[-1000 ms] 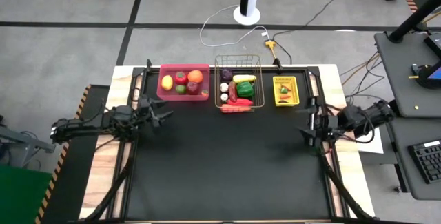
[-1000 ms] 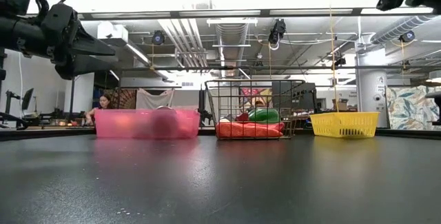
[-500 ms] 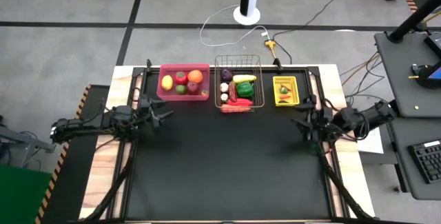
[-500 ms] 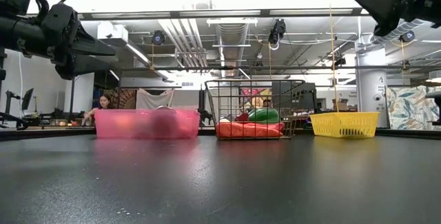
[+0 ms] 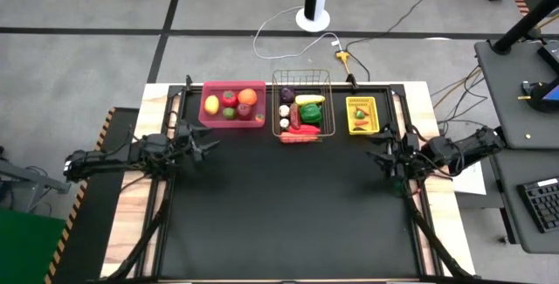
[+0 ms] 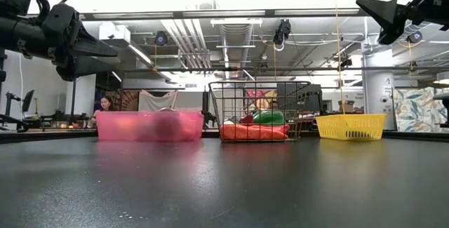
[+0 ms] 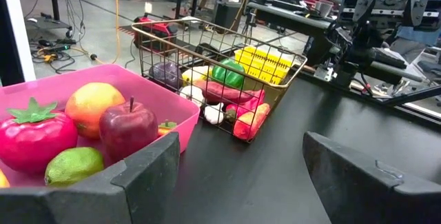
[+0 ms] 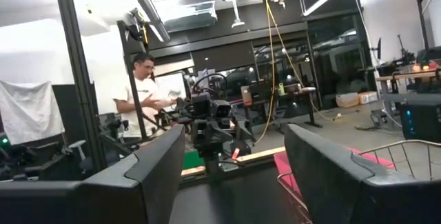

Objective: Sort produce into baskets
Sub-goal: Return to Home Position

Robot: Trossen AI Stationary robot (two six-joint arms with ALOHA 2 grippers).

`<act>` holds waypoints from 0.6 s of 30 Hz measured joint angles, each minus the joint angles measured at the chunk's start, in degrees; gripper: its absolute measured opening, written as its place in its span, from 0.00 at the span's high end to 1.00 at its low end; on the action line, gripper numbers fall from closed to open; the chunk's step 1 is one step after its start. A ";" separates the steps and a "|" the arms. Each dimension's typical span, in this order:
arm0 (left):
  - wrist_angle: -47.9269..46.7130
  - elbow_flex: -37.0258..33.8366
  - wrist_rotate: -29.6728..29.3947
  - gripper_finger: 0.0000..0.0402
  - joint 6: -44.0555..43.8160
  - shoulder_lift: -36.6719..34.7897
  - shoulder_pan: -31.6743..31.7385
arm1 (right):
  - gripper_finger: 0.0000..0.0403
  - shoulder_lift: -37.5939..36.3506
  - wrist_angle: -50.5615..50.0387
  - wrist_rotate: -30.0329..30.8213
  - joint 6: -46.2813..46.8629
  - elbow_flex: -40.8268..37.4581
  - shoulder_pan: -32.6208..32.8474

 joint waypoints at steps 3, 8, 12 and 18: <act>0.00 0.00 0.00 0.28 0.00 0.00 0.00 | 0.40 0.00 -0.01 0.00 0.02 0.00 -0.01; 0.00 0.00 0.00 0.28 0.00 0.07 0.00 | 0.41 0.01 -0.01 0.00 -0.01 -0.02 0.00; 0.00 0.00 0.00 0.28 0.00 0.07 0.00 | 0.41 0.02 0.02 0.00 -0.02 -0.02 -0.01; 0.00 0.00 0.00 0.28 0.00 0.07 0.00 | 0.39 0.02 0.00 0.00 -0.05 -0.04 0.02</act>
